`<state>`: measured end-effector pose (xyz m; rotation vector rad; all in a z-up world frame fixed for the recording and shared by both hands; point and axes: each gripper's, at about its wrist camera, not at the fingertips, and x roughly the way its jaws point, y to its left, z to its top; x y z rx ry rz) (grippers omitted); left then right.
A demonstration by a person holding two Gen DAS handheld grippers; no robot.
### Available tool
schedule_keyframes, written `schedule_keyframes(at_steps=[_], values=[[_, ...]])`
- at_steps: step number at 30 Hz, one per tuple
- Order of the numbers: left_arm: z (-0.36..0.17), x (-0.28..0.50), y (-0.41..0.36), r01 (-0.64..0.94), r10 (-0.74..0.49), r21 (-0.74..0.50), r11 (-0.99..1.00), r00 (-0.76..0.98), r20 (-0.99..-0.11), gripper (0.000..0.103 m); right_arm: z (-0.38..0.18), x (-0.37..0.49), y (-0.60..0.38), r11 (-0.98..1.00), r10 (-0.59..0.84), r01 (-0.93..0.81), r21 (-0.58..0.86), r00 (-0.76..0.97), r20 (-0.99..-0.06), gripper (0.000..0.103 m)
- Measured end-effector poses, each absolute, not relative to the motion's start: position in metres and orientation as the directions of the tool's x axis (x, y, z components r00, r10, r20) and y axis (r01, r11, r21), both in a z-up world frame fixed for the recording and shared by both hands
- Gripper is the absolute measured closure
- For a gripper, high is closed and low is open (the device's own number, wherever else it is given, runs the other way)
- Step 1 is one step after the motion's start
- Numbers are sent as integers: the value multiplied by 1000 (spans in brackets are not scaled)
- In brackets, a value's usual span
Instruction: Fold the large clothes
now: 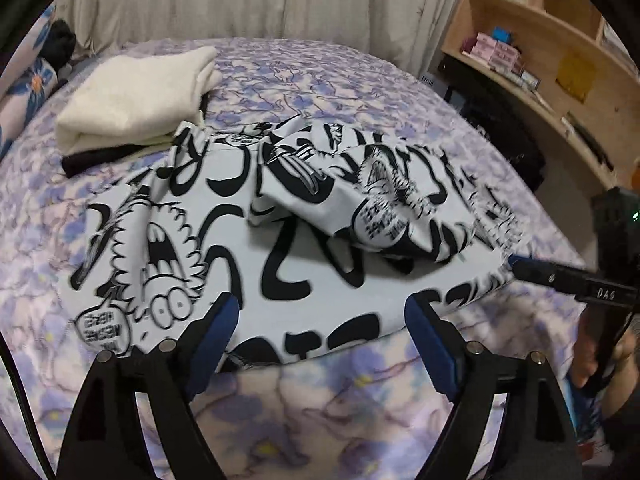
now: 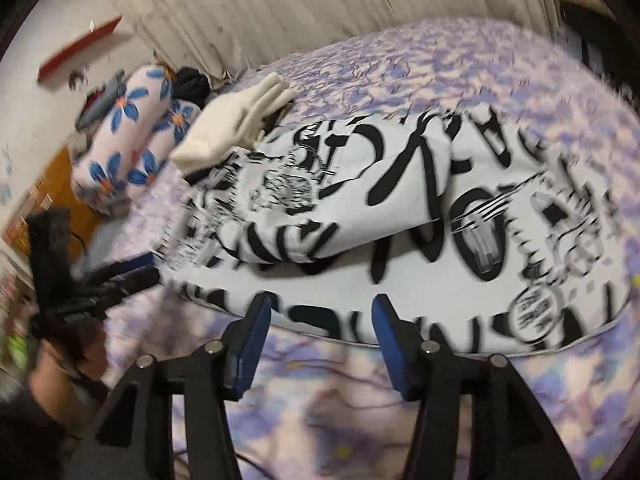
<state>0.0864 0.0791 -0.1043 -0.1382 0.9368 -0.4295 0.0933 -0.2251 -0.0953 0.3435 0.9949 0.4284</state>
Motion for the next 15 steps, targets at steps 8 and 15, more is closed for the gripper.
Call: schedule_keyframes(at_steps=[8, 15], values=[[-128, 153, 79, 181, -564, -542, 821, 412, -716, 19, -128, 142, -246, 724, 612, 11, 689, 451, -650, 46], [-156, 206, 84, 36, -604, -652, 757, 419, -678, 20, -150, 171, -250, 697, 602, 72, 714, 483, -636, 46]])
